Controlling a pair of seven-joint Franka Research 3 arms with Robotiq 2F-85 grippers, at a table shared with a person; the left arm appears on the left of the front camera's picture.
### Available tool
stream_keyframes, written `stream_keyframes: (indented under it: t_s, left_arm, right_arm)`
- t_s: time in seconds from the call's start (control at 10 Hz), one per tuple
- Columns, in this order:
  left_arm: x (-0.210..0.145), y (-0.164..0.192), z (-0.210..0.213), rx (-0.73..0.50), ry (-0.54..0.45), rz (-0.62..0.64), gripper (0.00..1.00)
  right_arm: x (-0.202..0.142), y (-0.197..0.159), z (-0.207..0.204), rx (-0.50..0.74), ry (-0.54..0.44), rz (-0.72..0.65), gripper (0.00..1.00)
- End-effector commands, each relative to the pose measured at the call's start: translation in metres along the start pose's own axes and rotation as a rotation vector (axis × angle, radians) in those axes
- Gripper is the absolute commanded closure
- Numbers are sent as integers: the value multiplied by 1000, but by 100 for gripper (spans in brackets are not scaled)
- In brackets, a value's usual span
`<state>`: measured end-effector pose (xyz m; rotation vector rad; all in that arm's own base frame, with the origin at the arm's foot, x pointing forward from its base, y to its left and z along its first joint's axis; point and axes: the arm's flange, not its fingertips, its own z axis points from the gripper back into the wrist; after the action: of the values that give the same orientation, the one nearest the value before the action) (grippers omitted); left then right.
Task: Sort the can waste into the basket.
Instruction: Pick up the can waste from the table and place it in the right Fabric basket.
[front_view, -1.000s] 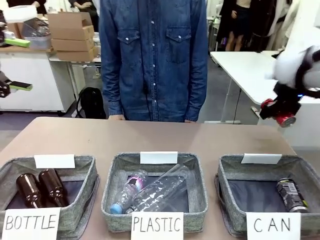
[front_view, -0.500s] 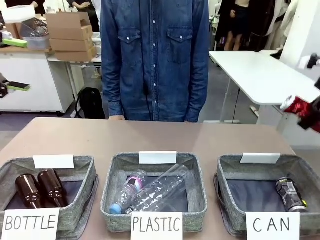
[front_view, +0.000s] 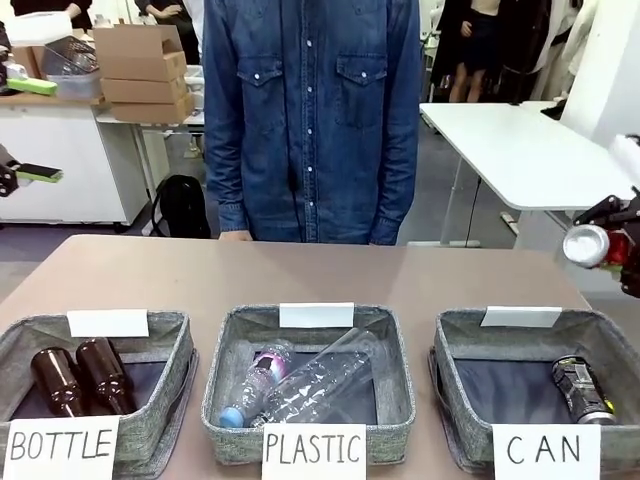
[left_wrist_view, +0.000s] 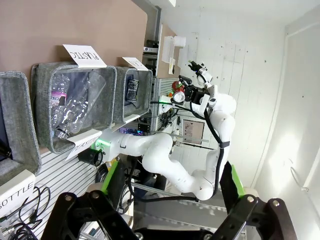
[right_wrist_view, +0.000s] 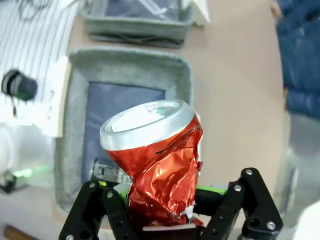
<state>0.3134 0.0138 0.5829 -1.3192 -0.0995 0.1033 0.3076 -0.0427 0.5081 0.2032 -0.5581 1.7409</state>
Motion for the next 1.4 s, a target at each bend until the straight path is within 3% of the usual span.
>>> stream_keyframes:
  t_s: [0.0, 0.1, 0.2, 0.3, 0.5, 0.6, 0.7, 1.1, 1.3]
  left_arm:
    - [-3, 1, 2, 6, 10, -4, 0]
    - [-3, 1, 2, 6, 10, -4, 0]
    - [-3, 1, 2, 6, 10, -4, 0]
    - [-3, 1, 2, 6, 10, -4, 0]
    - [-3, 1, 2, 6, 10, -4, 0]
    - [-3, 1, 2, 6, 10, -4, 0]
    - [-3, 1, 2, 6, 10, -4, 0]
    - [-3, 1, 2, 6, 10, -4, 0]
    - [-3, 1, 2, 6, 10, -4, 0]
  right_arm:
    - [-15, 2, 2, 21, -147, 220, 87]
    - [-16, 1, 2, 17, -174, 217, 40]
    - [-16, -1, 2, 23, -196, 189, 27]
    - [-17, -2, 2, 25, -209, 167, 0]
    - [-17, -1, 3, 20, -220, 137, 0]
    - [-18, 0, 3, 21, -230, 135, 7]
    - [-18, 0, 3, 22, -237, 131, 0]
    - [-21, 0, 2, 30, -264, 122, 0]
    - [-17, -5, 6, 42, -301, 0, 0]
